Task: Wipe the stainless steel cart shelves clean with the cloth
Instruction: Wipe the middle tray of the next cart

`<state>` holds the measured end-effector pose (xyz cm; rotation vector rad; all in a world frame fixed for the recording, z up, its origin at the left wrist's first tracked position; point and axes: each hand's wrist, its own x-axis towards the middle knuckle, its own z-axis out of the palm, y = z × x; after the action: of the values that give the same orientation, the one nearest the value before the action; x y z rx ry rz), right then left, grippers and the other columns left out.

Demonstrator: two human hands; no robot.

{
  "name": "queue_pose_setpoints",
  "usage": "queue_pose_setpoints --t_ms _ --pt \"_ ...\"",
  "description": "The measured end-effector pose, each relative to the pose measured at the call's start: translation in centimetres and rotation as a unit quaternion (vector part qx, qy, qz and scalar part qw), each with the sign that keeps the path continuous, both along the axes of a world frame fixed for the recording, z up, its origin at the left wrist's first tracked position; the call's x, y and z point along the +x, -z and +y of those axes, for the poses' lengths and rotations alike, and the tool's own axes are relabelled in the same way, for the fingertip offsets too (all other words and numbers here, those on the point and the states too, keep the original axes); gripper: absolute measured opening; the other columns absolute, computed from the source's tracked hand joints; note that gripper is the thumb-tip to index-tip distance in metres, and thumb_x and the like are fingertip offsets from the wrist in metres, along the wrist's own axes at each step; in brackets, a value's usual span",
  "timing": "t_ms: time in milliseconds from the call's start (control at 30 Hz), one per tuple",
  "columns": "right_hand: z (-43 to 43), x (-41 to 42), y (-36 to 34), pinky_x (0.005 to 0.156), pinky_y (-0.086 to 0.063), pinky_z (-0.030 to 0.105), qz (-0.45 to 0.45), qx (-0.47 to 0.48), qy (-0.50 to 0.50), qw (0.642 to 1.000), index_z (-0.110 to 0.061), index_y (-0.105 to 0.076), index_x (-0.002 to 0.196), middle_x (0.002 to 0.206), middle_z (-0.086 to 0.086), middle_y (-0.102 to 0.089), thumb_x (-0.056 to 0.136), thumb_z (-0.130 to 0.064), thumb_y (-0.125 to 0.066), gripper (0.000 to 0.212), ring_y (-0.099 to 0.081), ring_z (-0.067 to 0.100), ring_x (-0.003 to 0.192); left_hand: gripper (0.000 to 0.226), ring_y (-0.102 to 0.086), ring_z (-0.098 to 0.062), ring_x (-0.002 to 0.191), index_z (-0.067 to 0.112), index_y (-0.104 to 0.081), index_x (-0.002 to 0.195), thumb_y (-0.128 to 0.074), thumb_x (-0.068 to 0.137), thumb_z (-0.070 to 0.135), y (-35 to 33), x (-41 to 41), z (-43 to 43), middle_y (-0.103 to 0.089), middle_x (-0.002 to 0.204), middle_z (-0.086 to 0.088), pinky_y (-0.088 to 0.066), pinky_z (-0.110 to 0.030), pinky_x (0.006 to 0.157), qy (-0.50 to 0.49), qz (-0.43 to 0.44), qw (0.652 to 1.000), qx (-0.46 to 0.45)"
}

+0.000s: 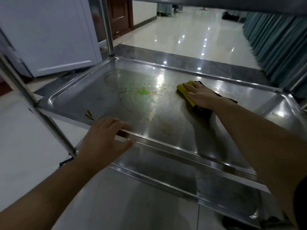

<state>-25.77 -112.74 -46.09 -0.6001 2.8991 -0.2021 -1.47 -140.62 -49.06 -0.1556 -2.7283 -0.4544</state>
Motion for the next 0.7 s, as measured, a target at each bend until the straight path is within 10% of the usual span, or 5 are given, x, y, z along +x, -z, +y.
queue_pose_setpoints --t_ms 367,700 --pt "-5.3 15.1 0.6 0.109 0.017 0.023 0.013 0.033 -0.317 0.948 -0.047 0.014 0.138 0.148 -0.017 0.024 0.101 -0.049 -0.018 0.049 0.026 0.001 0.135 0.053 -0.048 -0.009 0.080 0.017 -0.069 0.086 -0.051 0.069 0.064 0.6 -0.1 -0.6 -0.055 0.084 0.008 -0.034 -0.013 0.067 -0.027 -0.008 0.997 0.069" --pt "-7.6 2.9 0.0 0.116 0.003 0.028 0.011 0.034 -0.198 0.979 -0.039 -0.005 0.151 0.160 -0.007 0.004 0.101 -0.047 -0.026 0.054 0.006 0.010 0.147 0.058 -0.045 -0.008 0.085 0.022 -0.065 0.092 -0.046 0.066 0.069 0.7 -0.2 -0.2 -0.047 0.089 0.014 -0.033 -0.012 0.072 -0.054 -0.024 0.994 0.091"
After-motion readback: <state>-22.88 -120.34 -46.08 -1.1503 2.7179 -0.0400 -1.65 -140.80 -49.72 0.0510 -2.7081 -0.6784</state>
